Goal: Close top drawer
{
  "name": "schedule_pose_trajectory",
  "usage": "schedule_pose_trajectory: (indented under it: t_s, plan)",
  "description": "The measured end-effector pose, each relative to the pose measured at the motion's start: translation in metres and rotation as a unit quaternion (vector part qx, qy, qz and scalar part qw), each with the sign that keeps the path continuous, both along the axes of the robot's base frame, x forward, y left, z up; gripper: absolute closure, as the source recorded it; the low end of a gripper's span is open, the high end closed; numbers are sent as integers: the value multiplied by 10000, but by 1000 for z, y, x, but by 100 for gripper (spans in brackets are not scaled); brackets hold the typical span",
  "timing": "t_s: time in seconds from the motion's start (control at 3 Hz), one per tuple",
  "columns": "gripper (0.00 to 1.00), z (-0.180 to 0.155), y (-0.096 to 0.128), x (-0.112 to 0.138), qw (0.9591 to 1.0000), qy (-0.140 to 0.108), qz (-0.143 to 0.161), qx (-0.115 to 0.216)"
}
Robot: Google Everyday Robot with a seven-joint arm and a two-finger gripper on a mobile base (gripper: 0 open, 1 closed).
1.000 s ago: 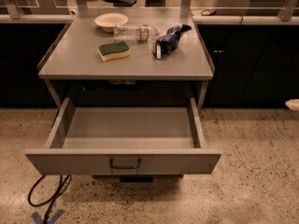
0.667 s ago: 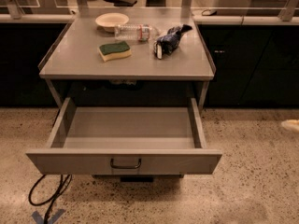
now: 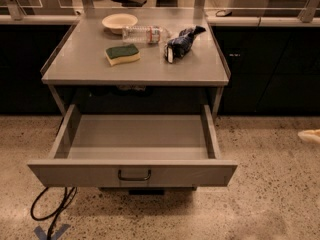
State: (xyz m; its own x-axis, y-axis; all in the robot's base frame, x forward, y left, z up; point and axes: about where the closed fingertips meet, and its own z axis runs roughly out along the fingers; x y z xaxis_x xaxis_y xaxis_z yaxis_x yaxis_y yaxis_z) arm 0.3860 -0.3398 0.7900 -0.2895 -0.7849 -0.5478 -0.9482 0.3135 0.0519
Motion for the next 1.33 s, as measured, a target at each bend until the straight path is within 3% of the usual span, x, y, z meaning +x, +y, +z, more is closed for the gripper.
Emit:
schedule_pose_trajectory:
  t_s: [0.33,0.67,1.0,1.33]
  plan:
    - [0,-39,18,-15,9961,389,691,386]
    - [0,-84,35,-43,9910,660,1054,492]
    - [0,-127,51,-78,9884,872,1220,244]
    - [0,-134,55,-86,9870,978,1244,282]
